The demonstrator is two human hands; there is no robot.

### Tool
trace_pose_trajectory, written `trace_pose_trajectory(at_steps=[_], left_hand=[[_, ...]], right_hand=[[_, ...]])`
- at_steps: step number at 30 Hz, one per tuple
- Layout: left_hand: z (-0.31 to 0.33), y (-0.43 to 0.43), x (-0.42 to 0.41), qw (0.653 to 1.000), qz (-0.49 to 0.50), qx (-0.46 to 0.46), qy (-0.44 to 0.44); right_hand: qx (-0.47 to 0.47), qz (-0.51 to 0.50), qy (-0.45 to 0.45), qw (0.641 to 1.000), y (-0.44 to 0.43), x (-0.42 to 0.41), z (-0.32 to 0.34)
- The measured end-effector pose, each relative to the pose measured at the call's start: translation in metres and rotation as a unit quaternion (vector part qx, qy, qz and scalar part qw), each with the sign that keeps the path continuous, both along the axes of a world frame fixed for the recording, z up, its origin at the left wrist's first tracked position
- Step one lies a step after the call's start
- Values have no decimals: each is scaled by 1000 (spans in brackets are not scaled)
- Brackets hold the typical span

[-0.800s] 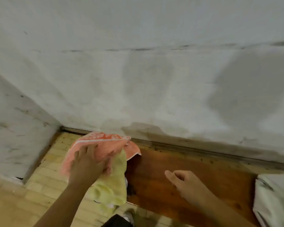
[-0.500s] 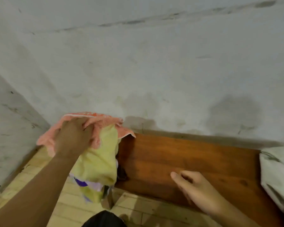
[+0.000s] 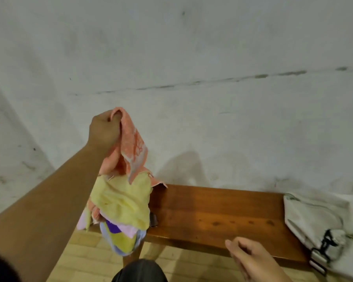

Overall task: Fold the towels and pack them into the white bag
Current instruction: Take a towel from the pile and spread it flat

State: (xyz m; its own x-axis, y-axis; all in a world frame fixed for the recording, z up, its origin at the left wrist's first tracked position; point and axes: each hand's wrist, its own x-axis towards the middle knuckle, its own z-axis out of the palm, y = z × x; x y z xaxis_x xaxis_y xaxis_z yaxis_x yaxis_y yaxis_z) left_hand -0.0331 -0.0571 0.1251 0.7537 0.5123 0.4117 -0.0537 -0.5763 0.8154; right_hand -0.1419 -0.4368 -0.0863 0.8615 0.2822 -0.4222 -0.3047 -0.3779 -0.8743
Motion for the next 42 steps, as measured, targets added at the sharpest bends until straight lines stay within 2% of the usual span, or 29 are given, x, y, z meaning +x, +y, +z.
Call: trace_pose_trajectory(at_steps=[3,5,10,13,16,19,22,25,29,32,35,39,40,42], left_hand=[[22,-34,-4,996,-61,-63,-22],[22,-60,-7,981,-119,-155,19],[-43,-123,-22,927,-234,-274,104],[-106,-149,-34,900,-259,-304,173],[-157,-176,-46,865,-282,-336,245],[-186,-193,-48,837,-269,-395,268],[-206,-210,-44,799,-262,-456,291],[-220,-231,-40,755,-286,-501,310],[-232,-252,-40,720,-331,-492,361],[-233,-261,-34,695,-361,-476,401],[-231,-269,-26,670,-379,-483,416],[-235,-283,-22,678,-382,-456,431],[-236,-287,-22,699,-378,-428,431],[-237,-292,-24,774,-358,-334,401]], right_hand=[[-7,-5,-3,1000,-3,-2,-1],[-6,-13,-1,1000,-6,-4,-1],[14,-32,-11,999,-10,-10,1],[13,-35,2,999,-10,-12,-3],[-17,-33,-44,998,-21,-10,-9],[-67,-15,-71,995,-37,-1,-23],[-74,-13,-67,995,-50,8,-34],[-44,-40,-18,998,-48,20,-48],[54,-106,78,990,-43,30,-55],[115,-100,182,971,-56,34,-62],[216,-112,231,942,-68,40,-69],[304,-138,187,924,-78,36,-65],[307,-143,177,924,-80,36,-66],[288,-170,149,931,-81,37,-70]])
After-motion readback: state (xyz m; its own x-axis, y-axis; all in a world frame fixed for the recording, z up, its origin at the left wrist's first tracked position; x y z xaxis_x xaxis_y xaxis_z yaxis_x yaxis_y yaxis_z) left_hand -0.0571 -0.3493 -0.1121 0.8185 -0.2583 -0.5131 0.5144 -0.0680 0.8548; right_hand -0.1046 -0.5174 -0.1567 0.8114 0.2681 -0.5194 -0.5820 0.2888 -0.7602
